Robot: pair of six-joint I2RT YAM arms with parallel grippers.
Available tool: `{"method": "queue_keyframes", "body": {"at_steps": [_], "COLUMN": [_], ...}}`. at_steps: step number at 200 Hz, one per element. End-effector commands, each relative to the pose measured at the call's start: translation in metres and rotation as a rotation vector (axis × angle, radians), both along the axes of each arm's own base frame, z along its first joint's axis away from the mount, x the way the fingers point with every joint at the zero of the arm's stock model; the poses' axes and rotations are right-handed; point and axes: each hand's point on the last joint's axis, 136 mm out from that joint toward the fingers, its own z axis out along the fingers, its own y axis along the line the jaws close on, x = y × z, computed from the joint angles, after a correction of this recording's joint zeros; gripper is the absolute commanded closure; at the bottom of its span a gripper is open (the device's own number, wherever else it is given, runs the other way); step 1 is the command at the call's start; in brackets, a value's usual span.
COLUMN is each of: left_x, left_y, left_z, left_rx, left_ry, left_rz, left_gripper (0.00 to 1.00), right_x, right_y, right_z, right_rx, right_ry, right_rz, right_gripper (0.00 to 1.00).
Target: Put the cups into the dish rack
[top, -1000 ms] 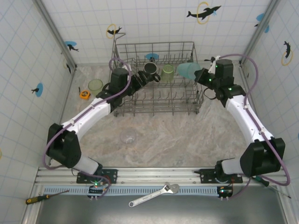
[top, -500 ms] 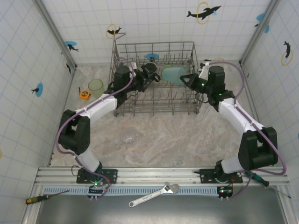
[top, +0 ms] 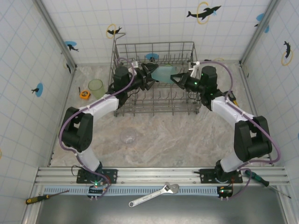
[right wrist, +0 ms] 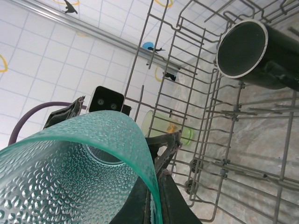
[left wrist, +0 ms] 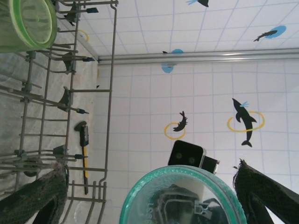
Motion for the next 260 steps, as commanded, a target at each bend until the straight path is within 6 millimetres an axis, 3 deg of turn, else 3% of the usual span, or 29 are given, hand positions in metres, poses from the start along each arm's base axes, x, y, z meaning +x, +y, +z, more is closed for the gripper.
{"method": "queue_keyframes", "body": {"at_steps": [1, 36, 80, 105, 142, 183, 230, 242, 260], "left_x": [-0.013, -0.018, -0.024, -0.029, -0.035, -0.038, -0.036, -0.036, -0.037], "left_y": [0.001, 0.000, 0.004, 0.006, 0.009, 0.011, 0.008, 0.008, 0.009], "left_z": [0.017, 0.021, 0.028, 0.030, 0.035, 0.033, 0.032, 0.031, 0.034], "left_rx": [-0.055, -0.053, -0.054, -0.055, -0.067, -0.070, -0.077, -0.080, -0.096], "left_ry": [-0.023, -0.030, -0.054, -0.061, -0.069, -0.044, -0.045, -0.041, -0.048], "left_rz": [-0.038, -0.058, -0.059, -0.058, -0.057, -0.056, -0.064, -0.064, -0.058], "left_gripper": [0.14, 0.28, 0.34, 0.30, 0.16, 0.17, 0.20, 0.24, 0.45], "right_x": [-0.002, 0.001, 0.004, 0.006, 0.008, 0.010, 0.002, 0.001, 0.001], "right_y": [0.011, 0.014, 0.019, 0.020, 0.025, 0.025, 0.039, 0.041, 0.041], "right_z": [0.021, 0.015, 0.014, 0.018, 0.021, 0.025, 0.024, 0.024, 0.021], "right_rx": [0.049, 0.042, 0.031, 0.027, 0.045, 0.063, 0.059, 0.045, 0.004], "right_ry": [-0.076, -0.057, -0.054, -0.065, -0.071, -0.086, -0.078, -0.086, -0.090], "right_rz": [0.039, 0.035, 0.024, 0.005, -0.003, -0.009, 0.043, 0.047, 0.043], "right_gripper": [1.00, 1.00, 1.00, 1.00, 1.00, 1.00, 1.00, 1.00, 1.00]}}
